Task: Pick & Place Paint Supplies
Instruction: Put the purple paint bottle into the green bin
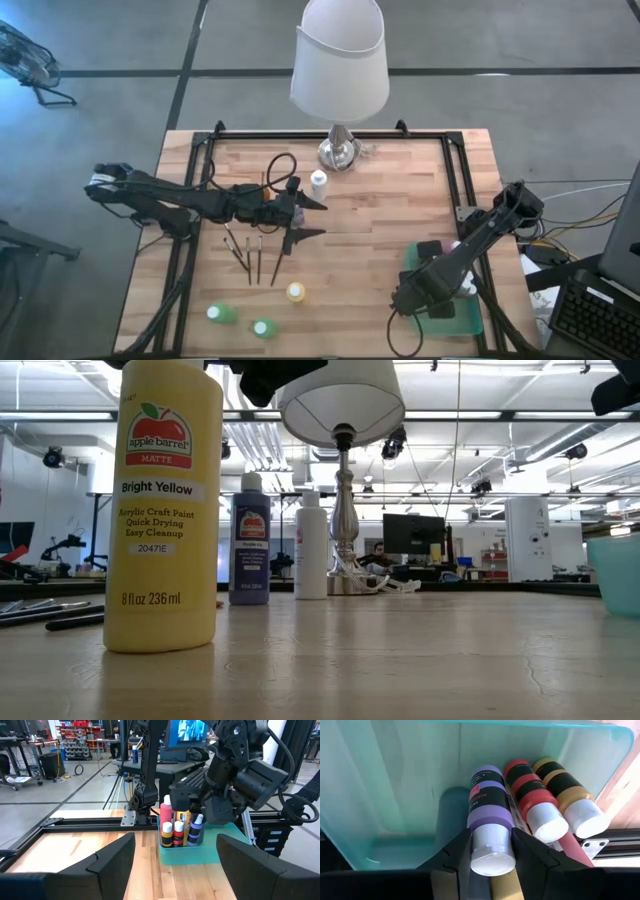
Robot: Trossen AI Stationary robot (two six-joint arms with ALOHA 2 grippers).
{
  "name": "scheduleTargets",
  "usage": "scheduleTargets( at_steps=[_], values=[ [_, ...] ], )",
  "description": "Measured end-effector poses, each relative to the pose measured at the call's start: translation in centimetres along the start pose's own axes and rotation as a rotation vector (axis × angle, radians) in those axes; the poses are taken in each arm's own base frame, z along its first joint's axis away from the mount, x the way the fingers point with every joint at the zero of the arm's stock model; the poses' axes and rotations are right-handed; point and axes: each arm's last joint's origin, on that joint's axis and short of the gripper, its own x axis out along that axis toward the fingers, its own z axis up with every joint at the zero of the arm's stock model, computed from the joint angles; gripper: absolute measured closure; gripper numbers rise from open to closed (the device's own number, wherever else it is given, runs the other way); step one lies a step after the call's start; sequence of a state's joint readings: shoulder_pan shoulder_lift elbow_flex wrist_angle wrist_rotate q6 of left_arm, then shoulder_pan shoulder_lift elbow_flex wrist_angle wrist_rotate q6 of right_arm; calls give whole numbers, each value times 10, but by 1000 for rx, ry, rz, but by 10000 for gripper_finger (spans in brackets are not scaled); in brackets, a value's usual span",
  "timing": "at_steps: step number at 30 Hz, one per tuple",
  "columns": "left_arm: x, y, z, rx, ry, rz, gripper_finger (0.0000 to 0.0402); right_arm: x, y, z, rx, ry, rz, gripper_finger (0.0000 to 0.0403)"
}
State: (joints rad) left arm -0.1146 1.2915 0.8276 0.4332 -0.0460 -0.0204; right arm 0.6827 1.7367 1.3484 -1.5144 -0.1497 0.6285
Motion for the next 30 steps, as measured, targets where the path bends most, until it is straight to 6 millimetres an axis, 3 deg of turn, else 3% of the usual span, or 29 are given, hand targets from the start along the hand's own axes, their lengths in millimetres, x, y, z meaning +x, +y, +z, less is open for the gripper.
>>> scheduleTargets(
  at_steps=[30],
  values=[
    [0, 0, -1, -7, 6, -1, 117, 30, -1, 5, -9, 26, 25, 291]
  ],
)
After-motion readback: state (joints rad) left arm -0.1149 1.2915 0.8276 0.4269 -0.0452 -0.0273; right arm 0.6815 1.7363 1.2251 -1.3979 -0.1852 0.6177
